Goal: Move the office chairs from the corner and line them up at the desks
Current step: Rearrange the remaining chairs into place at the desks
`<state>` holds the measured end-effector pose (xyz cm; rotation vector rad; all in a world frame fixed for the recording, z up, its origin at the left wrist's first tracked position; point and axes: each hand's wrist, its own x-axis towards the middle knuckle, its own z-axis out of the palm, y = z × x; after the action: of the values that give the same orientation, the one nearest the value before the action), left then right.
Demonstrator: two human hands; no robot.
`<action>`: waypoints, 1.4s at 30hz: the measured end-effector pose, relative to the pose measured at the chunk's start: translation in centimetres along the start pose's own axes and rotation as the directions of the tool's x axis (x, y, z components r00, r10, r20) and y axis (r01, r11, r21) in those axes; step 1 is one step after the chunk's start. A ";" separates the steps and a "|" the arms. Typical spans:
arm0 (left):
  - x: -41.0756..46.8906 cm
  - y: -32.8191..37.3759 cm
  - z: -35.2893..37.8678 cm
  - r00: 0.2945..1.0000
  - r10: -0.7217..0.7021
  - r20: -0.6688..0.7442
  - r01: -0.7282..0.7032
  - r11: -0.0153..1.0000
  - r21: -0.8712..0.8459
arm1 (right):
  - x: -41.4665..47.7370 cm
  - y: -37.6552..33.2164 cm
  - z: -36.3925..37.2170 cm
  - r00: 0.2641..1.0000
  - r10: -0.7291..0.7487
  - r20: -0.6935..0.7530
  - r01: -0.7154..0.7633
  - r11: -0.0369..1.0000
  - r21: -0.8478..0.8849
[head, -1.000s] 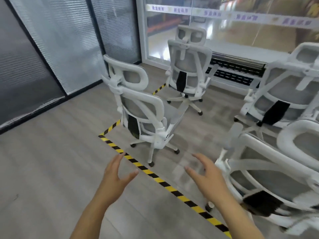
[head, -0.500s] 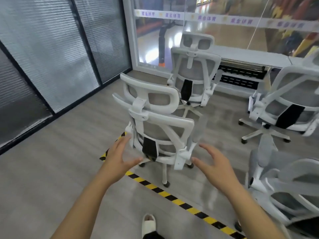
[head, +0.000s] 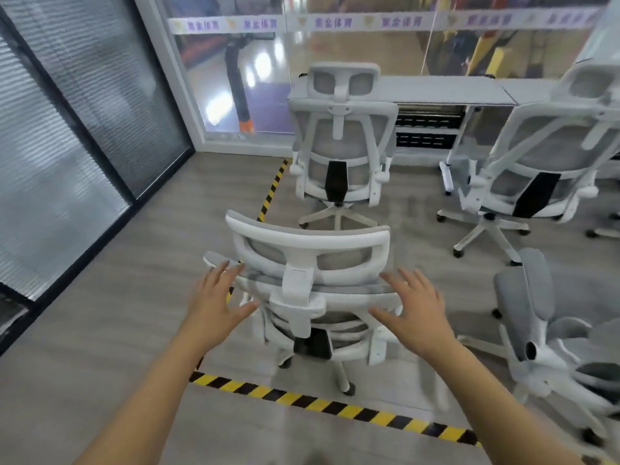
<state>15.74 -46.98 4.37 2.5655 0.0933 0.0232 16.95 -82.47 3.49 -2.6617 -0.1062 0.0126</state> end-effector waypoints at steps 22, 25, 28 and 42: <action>9.9 -11.4 -2.6 0.974 0.205 0.100 -0.179 0.959 -0.222 | 2.1 -6.2 4.4 0.980 0.194 -0.047 -0.190 0.979 0.074; 10.1 -11.8 -3.0 0.976 0.204 0.074 -0.183 0.957 -0.224 | 2.5 -6.8 4.8 0.981 0.183 -0.061 -0.177 0.980 0.091; 9.9 -11.9 -3.4 0.977 0.201 0.074 -0.181 0.960 -0.214 | 2.9 -7.1 5.1 0.982 0.176 -0.071 -0.169 0.981 0.092; 9.1 -11.7 -4.0 0.982 0.160 0.104 -0.119 0.939 -0.324 | 2.6 -6.8 5.8 0.985 0.136 -0.109 -0.126 0.988 0.094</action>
<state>23.97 -34.38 1.36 2.2398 -0.1330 -0.0689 18.84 -73.61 1.51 -2.5709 0.1050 -0.0909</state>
